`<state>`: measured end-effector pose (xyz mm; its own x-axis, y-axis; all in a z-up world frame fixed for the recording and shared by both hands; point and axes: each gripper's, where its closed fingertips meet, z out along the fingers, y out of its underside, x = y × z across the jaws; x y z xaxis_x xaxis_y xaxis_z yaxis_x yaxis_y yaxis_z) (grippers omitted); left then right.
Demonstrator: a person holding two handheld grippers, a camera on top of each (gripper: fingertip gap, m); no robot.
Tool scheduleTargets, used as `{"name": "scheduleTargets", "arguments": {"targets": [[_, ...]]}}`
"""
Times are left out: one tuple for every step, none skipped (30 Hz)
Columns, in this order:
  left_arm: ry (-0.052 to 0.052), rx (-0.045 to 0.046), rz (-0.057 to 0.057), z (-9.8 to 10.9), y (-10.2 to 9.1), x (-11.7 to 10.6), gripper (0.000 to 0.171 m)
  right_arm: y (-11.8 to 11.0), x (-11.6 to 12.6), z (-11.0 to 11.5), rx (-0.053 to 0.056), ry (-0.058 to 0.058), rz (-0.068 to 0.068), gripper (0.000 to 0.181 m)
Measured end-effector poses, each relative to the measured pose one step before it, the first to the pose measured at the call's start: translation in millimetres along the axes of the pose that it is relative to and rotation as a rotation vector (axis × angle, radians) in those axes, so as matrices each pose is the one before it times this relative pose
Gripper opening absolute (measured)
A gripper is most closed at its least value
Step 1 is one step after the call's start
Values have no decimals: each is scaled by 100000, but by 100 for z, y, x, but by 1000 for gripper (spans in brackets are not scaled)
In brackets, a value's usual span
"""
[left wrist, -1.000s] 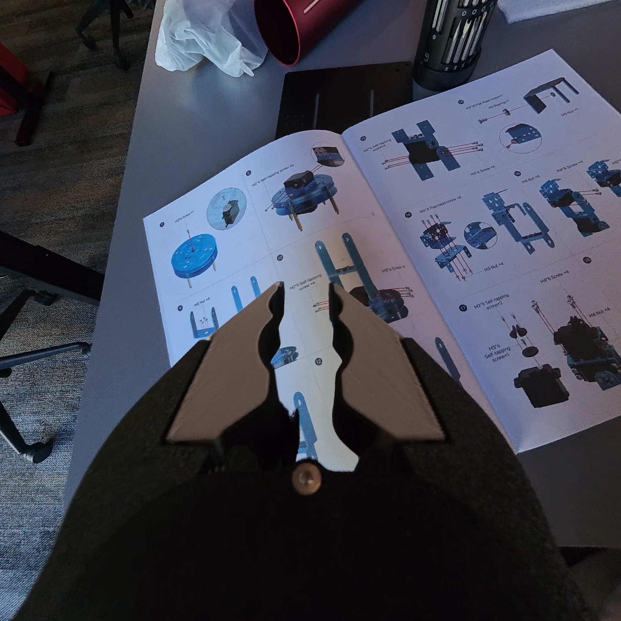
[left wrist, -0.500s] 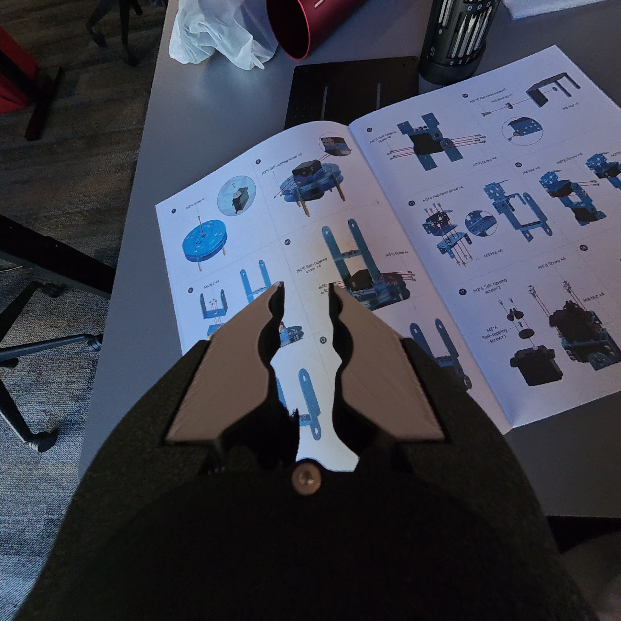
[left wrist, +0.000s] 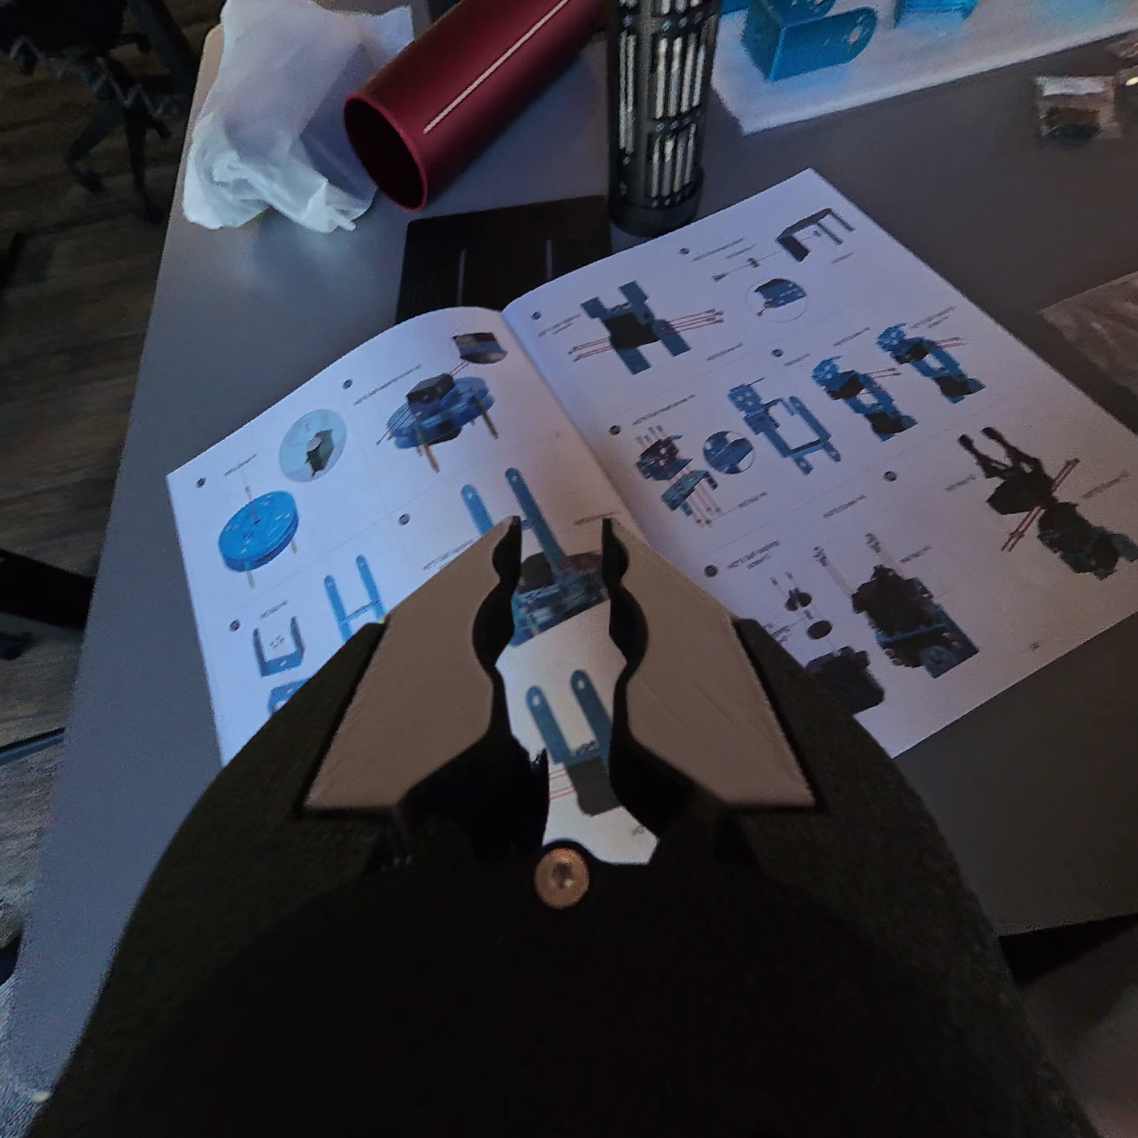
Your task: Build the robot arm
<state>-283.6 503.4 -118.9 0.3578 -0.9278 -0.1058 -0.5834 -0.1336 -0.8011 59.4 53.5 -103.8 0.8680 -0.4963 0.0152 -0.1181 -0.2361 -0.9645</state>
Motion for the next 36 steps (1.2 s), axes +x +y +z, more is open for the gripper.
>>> {"name": "scheduleTargets", "arguments": {"targets": [[1847,1148,406,328,-445,711,25,-14,-81,2,17,-177,-547,24],[1878,1070,546,362,-469,725,25,16,-90,29,-122,-306,-444,24],[1685,1079,745,369,-517,702,25,16,-100,18,-183,-433,-349,24],[1557,1128,904,382,-552,719,25,4,-76,21,-90,-317,-263,25],[1590,1144,1024,389,-580,750,25,-39,-97,-26,293,-609,-118,26],[1633,1067,1041,392,-596,787,25,-133,38,-66,919,110,333,27],[1620,969,1013,390,-595,827,25,-355,312,-82,2197,1586,1595,27],[1636,901,1105,386,-563,880,25,-723,58,-86,3812,-678,2784,26],[1592,719,1314,368,-534,905,25,-984,-540,-35,2522,-5619,1538,26],[1373,443,1551,351,-466,903,25,-1120,-236,94,-1159,-4953,-1654,26],[1136,276,1852,313,-423,891,25,-1253,659,151,-4619,-596,-6150,28],[1011,394,2210,268,-388,897,25,-1455,1426,159,-5782,2073,-7780,31],[869,530,2334,247,-334,884,25,-1740,1781,304,-3999,1463,-6151,32],[626,583,2044,232,-295,851,25,-1721,2130,639,-3316,835,-3992,31],[529,581,1523,243,-252,853,25,-1452,2103,1142,-4004,-1653,-3028,31],[524,502,921,239,-209,853,25,-1208,2186,1642,-3688,-3108,-1269,31],[528,276,373,228,-168,870,25,-881,2369,2074,-3665,-3280,1295,32],[587,132,71,178,-146,892,25,-348,2199,2468,-5253,-5030,3243,34],[466,312,-13,76,-195,881,25,70,2074,2614,-7506,-6288,4327,37],[200,615,156,-40,-242,801,25,33,2401,2461,-7160,-3746,5272,34],[-262,808,341,-158,-267,676,25,-43,2393,2253,-5884,-1846,7023,31],[-827,848,265,-260,-252,477,25,135,2097,2071,-6835,-1461,7360,31],[-1002,810,14,-323,-204,332,25,180,1611,1761,-7063,-1357,7563,32],[-772,633,-304,-356,-133,244,25,290,1219,1359,-7074,477,6239,34],[-543,378,-586,-376,-39,167,25,562,848,984,-7790,1991,2468,36],[-455,174,-697,-354,53,55,25,692,1225,618,-7352,6426,1363,36],[-487,-20,-702,-316,115,-40,25,540,1243,424,-5338,7169,1185,35],[-487,-153,-649,-247,153,-123,25,167,261,420,-2430,605,1576,34],[-252,-179,-541,-164,132,-147,25,153,-215,448,-1842,-3302,3540,34],[55,-153,-429,-81,86,-112,25,412,12,546,-3306,-1898,4165,35],[192,-140,-311,-39,36,-88,25,468,271,569,-3742,606,1248,37],[235,-94,-80,-31,-14,-60,25,221,492,436,-1849,2717,-8,40],[302,160,295,-71,-75,-17,25,-293,-73,22,1497,-1058,1687,39],[330,438,637,-133,-104,21,25,-183,-339,-20,852,-1949,1582,38],[225,447,710,-163,-78,-2,25,-9,-248,32,5,-344,374,38],[96,331,568,-184,-29,-29,25,78,116,79,-711,2843,-635,38]]}}
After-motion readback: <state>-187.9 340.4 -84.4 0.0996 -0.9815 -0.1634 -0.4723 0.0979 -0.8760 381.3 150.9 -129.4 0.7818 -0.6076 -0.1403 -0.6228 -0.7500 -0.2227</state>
